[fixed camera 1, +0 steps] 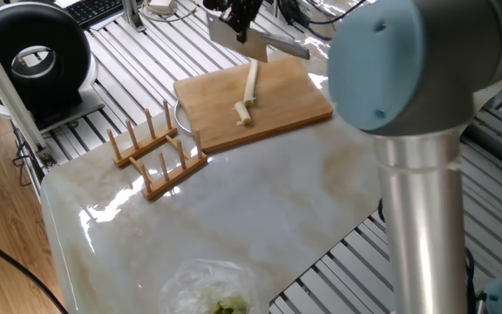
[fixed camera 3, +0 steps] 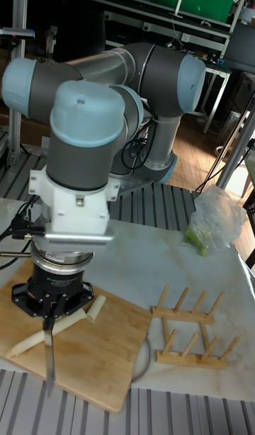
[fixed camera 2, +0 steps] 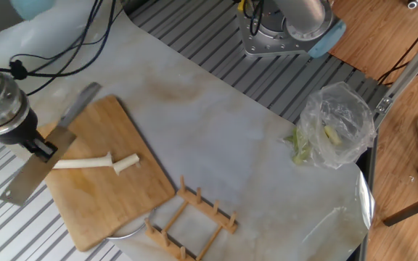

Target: Chop the scallions

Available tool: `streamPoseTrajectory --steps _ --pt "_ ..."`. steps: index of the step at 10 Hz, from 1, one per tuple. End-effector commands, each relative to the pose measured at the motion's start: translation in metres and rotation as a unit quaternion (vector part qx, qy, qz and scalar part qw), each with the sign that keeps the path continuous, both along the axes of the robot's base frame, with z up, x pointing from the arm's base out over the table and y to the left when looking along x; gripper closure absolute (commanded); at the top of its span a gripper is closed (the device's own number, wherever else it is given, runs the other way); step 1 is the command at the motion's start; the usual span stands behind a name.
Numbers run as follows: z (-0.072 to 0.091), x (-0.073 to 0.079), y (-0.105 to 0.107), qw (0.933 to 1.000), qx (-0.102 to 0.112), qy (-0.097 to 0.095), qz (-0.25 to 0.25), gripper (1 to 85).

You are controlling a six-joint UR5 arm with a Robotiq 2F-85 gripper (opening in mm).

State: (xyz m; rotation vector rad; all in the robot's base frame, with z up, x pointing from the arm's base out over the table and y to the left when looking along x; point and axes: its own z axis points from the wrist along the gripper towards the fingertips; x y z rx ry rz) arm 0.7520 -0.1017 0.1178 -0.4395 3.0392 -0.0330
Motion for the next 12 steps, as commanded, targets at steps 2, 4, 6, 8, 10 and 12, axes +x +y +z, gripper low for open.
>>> streamPoseTrajectory --steps 2,4,6,8,10,12 --pt "-0.001 -0.003 0.023 0.9948 0.017 -0.031 0.096 84.3" --pt "0.010 -0.010 0.017 0.9909 0.011 -0.034 0.130 84.3" --pt "0.009 -0.024 0.018 0.9850 0.023 -0.041 0.166 84.3" --pt "0.001 -0.029 0.022 0.9775 0.048 -0.049 0.200 84.3" --pt "-0.003 -0.041 0.015 0.9792 0.052 -0.033 0.193 84.3" --pt "-0.006 -0.042 0.014 0.9822 0.054 -0.036 0.177 84.3"
